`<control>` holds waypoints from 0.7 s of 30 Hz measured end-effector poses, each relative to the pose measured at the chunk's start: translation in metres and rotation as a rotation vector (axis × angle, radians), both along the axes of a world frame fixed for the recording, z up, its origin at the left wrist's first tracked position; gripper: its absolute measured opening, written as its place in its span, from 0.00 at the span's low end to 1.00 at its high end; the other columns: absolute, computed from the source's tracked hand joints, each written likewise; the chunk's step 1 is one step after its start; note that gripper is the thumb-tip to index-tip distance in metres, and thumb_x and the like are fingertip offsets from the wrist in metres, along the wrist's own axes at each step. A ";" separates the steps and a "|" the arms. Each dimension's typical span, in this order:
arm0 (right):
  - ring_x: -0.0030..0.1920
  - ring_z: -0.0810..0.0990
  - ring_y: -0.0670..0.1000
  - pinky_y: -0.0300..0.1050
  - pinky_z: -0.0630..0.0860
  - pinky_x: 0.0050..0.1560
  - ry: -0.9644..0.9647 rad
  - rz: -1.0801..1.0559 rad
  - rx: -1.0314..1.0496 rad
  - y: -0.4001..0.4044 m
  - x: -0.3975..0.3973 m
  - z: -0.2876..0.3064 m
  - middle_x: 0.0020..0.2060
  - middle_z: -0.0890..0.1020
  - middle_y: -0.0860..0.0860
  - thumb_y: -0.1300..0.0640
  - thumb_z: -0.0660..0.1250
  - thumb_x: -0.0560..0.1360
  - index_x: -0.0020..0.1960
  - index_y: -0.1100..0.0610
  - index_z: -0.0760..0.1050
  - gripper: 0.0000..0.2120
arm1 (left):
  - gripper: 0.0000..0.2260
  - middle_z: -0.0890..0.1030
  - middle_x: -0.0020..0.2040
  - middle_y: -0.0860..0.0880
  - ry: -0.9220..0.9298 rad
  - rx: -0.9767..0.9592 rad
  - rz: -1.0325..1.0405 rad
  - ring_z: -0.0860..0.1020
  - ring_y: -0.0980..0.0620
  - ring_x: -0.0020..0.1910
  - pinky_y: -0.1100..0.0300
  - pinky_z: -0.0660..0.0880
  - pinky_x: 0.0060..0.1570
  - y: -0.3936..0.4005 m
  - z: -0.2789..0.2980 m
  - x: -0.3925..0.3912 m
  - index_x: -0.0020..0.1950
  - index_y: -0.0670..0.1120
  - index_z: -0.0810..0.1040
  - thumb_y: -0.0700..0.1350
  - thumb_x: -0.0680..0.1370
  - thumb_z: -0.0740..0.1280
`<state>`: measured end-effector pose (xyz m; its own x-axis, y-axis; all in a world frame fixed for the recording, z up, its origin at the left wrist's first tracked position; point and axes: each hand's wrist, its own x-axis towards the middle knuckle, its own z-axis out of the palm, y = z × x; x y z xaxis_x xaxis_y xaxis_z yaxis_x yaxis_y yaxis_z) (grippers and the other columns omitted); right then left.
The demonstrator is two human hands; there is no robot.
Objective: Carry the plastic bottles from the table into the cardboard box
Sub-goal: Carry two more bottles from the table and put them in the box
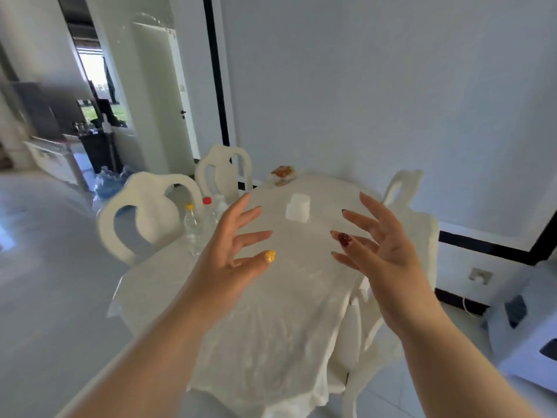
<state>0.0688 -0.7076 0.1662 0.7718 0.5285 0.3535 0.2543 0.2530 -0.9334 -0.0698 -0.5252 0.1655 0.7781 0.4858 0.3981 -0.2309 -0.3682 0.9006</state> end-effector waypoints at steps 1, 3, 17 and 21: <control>0.59 0.83 0.50 0.58 0.79 0.61 -0.001 0.017 -0.005 0.019 -0.005 -0.003 0.64 0.79 0.46 0.61 0.69 0.77 0.73 0.40 0.67 0.29 | 0.37 0.72 0.72 0.60 -0.004 -0.010 0.028 0.78 0.55 0.65 0.50 0.77 0.60 0.017 -0.002 -0.009 0.75 0.64 0.62 0.47 0.70 0.72; 0.59 0.83 0.50 0.59 0.79 0.62 0.001 0.037 -0.021 0.058 -0.011 -0.010 0.64 0.79 0.46 0.60 0.70 0.76 0.73 0.40 0.67 0.29 | 0.36 0.73 0.71 0.60 -0.013 -0.037 0.071 0.79 0.55 0.65 0.50 0.78 0.59 0.051 -0.010 -0.022 0.75 0.61 0.62 0.43 0.71 0.71; 0.55 0.84 0.46 0.59 0.79 0.61 0.052 0.115 -0.236 0.331 0.025 -0.063 0.63 0.78 0.43 0.46 0.73 0.69 0.62 0.27 0.67 0.27 | 0.32 0.74 0.69 0.57 0.099 -0.139 0.249 0.79 0.54 0.63 0.58 0.76 0.54 0.318 -0.051 -0.004 0.74 0.58 0.65 0.34 0.76 0.70; 0.54 0.84 0.46 0.57 0.80 0.59 0.050 0.078 -0.334 0.386 0.043 -0.074 0.61 0.78 0.41 0.42 0.72 0.66 0.56 0.22 0.66 0.25 | 0.29 0.73 0.69 0.56 0.140 -0.158 0.245 0.78 0.55 0.63 0.56 0.76 0.58 0.376 -0.065 0.023 0.72 0.56 0.67 0.33 0.76 0.69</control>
<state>0.1122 -0.3219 0.0924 0.7363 0.6670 0.1141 0.1982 -0.0513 -0.9788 -0.0464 -0.1491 0.1004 0.6722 0.7128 0.2001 -0.0226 -0.2504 0.9679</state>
